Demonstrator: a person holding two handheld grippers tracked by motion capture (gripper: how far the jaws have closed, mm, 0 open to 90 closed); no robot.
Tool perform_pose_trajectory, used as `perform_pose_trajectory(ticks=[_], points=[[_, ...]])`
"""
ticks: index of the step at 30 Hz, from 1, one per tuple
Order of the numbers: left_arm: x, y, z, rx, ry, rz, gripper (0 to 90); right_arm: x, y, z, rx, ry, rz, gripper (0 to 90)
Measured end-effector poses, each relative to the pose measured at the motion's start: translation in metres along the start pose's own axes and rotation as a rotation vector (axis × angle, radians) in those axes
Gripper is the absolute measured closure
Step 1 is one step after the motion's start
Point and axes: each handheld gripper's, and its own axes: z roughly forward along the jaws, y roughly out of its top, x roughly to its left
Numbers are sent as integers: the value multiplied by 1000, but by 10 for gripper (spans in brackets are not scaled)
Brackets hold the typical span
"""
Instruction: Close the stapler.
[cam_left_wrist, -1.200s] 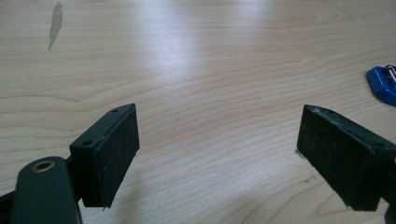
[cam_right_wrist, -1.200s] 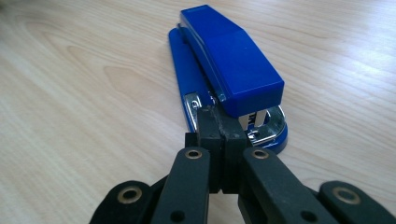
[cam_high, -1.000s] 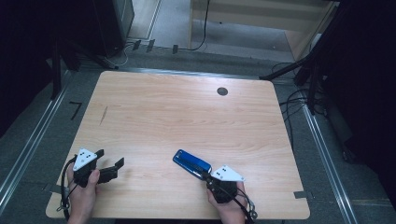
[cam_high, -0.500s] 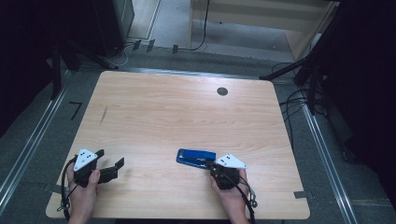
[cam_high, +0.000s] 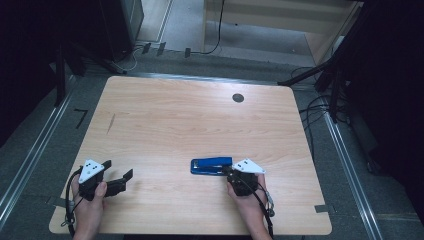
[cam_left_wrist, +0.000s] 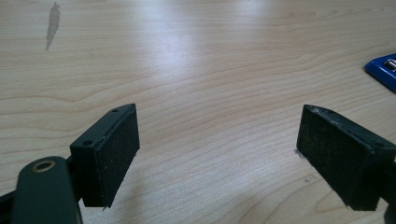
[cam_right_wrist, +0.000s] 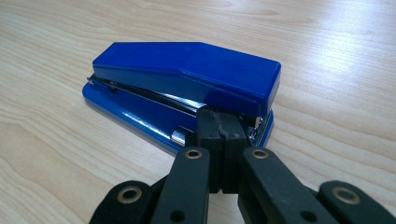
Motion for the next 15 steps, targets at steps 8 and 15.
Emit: perform_pose_trajectory(ticks=[8,15], points=[[0,0,0,0,0,4,134,-3,3,3,5,3,-3,900],[0,0,0,2,-1,1,134,-4,2,-8,-10,33,-2,797]])
